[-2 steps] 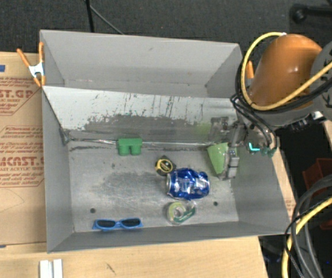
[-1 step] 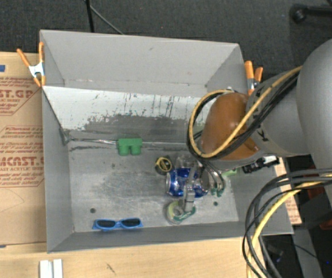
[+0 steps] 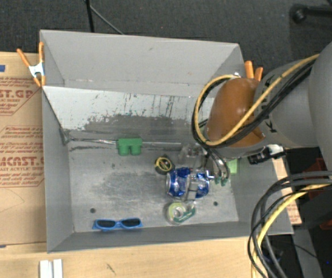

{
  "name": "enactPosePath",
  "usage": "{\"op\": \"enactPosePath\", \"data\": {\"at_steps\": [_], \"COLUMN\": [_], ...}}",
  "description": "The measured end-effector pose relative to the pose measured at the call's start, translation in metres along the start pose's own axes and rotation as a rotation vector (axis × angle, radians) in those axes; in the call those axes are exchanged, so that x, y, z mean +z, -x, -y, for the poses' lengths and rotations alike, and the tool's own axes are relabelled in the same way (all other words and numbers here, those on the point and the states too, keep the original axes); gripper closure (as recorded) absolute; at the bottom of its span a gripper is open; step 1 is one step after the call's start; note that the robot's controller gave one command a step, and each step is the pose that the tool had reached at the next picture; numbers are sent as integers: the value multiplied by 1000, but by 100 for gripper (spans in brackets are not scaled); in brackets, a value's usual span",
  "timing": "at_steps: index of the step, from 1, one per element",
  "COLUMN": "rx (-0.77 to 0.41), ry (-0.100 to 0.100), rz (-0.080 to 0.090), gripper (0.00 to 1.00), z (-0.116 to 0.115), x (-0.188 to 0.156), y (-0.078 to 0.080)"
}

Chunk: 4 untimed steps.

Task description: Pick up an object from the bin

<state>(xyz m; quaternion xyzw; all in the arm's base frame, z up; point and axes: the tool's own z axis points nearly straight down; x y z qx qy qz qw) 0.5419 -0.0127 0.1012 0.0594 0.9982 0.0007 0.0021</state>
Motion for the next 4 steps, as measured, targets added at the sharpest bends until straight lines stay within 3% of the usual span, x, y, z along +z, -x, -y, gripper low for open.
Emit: {"op": "enactPosePath", "data": {"at_steps": [1,2,3,4], "rx": [61,124,124,123], "ry": [-1,-1,-1,-1], "rz": [-2,-5,-5,-7], "gripper": [0,0,0,100], "z": [11,9,9,9], "x": [2,33,34,33], "y": [14,22,22,22]}}
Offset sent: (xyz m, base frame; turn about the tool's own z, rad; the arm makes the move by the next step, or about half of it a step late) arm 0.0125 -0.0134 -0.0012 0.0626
